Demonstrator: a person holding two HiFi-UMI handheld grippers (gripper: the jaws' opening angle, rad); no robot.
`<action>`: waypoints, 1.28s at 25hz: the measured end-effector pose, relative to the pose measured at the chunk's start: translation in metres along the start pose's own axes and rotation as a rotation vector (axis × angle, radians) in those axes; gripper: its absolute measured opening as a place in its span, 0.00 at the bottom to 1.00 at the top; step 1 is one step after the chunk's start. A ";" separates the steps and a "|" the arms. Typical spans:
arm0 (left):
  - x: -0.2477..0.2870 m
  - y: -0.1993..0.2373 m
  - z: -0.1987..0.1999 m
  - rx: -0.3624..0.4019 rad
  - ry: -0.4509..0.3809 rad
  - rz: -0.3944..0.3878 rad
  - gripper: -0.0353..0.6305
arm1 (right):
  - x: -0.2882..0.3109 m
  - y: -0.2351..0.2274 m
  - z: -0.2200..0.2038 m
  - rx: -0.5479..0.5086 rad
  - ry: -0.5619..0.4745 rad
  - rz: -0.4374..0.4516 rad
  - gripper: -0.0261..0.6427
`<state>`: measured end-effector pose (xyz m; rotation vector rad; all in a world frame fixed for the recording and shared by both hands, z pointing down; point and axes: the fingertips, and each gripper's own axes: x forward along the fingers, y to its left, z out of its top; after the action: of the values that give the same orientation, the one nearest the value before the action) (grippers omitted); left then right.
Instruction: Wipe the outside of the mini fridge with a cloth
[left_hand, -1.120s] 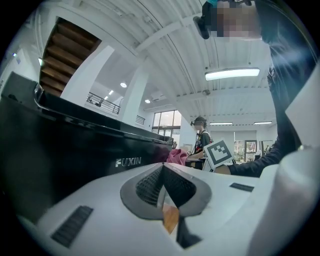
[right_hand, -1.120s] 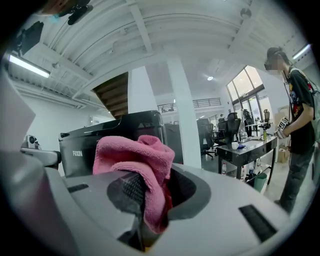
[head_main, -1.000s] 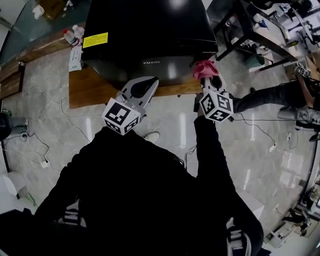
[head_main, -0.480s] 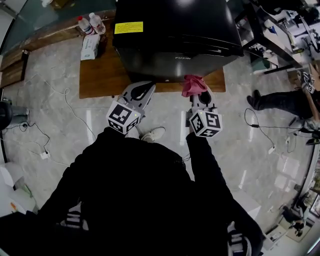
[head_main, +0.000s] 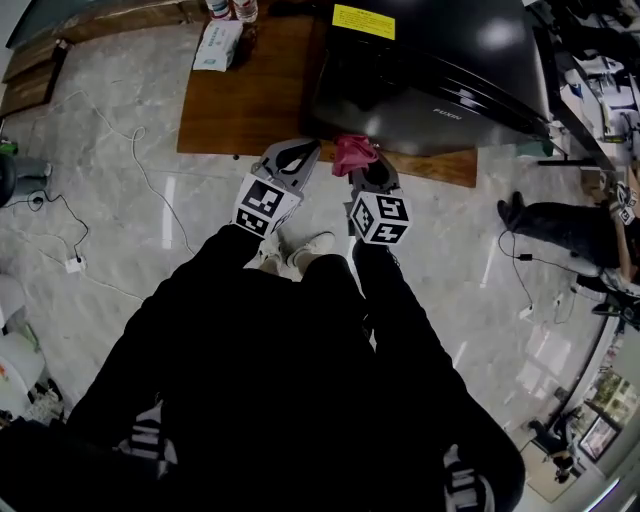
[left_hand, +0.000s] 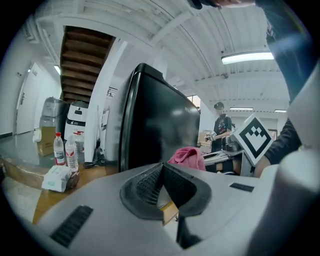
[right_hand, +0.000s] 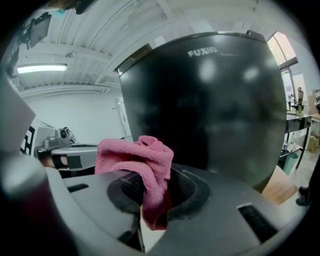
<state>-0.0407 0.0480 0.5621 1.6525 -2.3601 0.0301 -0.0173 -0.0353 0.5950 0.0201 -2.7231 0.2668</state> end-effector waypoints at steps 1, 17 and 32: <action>0.000 0.005 -0.007 -0.002 0.011 0.007 0.06 | 0.010 0.004 -0.007 0.012 0.018 0.000 0.17; 0.055 0.029 -0.064 -0.014 0.120 0.121 0.06 | 0.085 -0.008 -0.048 0.217 0.166 0.066 0.17; 0.138 -0.054 -0.074 -0.008 0.140 0.015 0.06 | 0.030 -0.131 -0.066 0.270 0.180 -0.060 0.17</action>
<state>-0.0204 -0.0859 0.6578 1.5755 -2.2650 0.1351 -0.0123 -0.1509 0.6902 0.1464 -2.4849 0.5872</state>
